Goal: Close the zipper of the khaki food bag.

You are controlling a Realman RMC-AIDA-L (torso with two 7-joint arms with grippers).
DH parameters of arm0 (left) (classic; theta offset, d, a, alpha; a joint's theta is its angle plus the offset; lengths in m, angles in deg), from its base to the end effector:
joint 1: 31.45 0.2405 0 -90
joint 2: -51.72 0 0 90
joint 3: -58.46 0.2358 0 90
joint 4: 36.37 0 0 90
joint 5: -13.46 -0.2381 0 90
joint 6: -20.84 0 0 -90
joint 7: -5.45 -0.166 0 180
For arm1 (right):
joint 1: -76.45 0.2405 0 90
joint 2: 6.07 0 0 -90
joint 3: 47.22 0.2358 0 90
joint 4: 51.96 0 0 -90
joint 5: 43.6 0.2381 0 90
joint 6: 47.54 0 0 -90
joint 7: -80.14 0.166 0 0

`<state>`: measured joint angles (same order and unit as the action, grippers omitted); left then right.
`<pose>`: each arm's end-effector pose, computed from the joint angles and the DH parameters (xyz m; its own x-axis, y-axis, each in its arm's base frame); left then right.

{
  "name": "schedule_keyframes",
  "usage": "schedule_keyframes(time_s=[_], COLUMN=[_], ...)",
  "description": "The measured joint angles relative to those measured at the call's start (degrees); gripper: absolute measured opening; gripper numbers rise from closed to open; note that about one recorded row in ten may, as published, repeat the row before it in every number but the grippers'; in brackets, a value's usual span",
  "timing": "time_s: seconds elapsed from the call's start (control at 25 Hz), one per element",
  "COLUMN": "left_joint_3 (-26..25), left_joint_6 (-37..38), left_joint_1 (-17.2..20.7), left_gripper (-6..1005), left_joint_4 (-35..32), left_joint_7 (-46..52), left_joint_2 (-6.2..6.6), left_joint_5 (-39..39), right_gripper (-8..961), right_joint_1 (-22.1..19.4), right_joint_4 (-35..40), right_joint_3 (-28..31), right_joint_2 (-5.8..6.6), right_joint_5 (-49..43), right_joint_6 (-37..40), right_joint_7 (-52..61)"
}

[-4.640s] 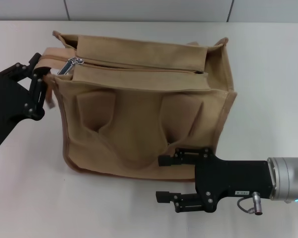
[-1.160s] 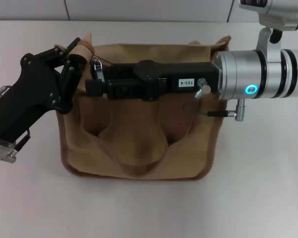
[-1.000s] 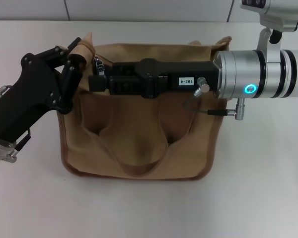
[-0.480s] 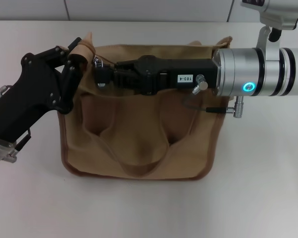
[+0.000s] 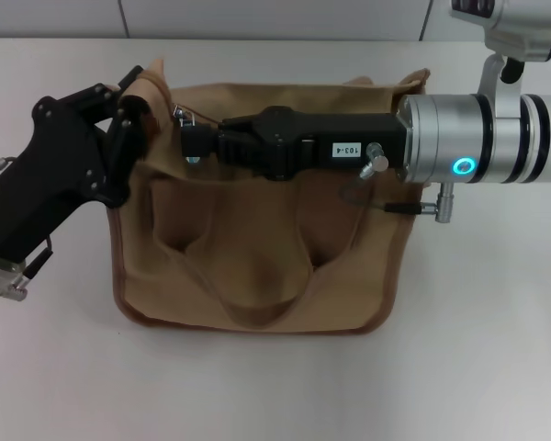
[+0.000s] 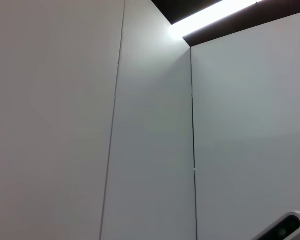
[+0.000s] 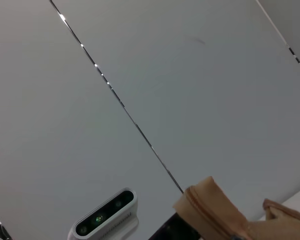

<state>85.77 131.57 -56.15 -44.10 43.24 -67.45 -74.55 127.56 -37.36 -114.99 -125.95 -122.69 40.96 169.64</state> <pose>-0.2443 0.2790 0.0000 0.3721 -0.2140 0.9032 0.4316 -0.8216 -0.3724 0.1015 0.3590 -0.0907 0.5998 -0.5402 -0.5902 -0.3882 -0.8415 0.3757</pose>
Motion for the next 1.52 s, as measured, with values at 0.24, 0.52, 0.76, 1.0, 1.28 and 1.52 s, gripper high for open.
schedule_keyframes(time_s=[0.24, 0.52, 0.76, 1.0, 1.28, 1.52], left_joint_3=[-4.09, -10.13, -10.67, -10.72, -10.44, -10.13], left_joint_6=[-0.49, -2.26, -4.48, -5.16, -5.36, -6.94], left_joint_1=[1.74, 4.14, 4.56, 4.58, 4.94, 6.15], left_gripper=[18, 18, 18, 17, 17, 17], left_joint_4=[0.09, 0.09, -0.08, 0.0, 0.09, 0.11], left_joint_7=[-0.05, -0.08, -0.09, -0.09, -0.09, -0.09], left_joint_2=[0.14, 0.41, 0.44, 0.45, 0.4, 0.34], left_joint_5=[0.03, 0.04, 0.08, 0.18, 0.03, -0.29], right_gripper=[0, -1, -2, -3, 38, 144], right_joint_1=[-4.25, -11.62, -15.67, -21.14, -25.83, -26.34], right_joint_4=[2.93, 7.47, 7.53, 7.68, 7.77, 7.04], right_joint_3=[0.47, 1.56, 4.74, 12.27, 22.14, 24.08], right_joint_2=[0.26, 0.71, 1.5, 2.72, 2.06, 1.7], right_joint_5=[0.0, -0.09, -0.29, -0.32, -0.04, -0.14], right_joint_6=[-0.06, 0.3, 0.53, 2.2, 9.26, 9.6], right_joint_7=[-0.11, 0.24, 0.06, -0.78, -9.56, -11.27])
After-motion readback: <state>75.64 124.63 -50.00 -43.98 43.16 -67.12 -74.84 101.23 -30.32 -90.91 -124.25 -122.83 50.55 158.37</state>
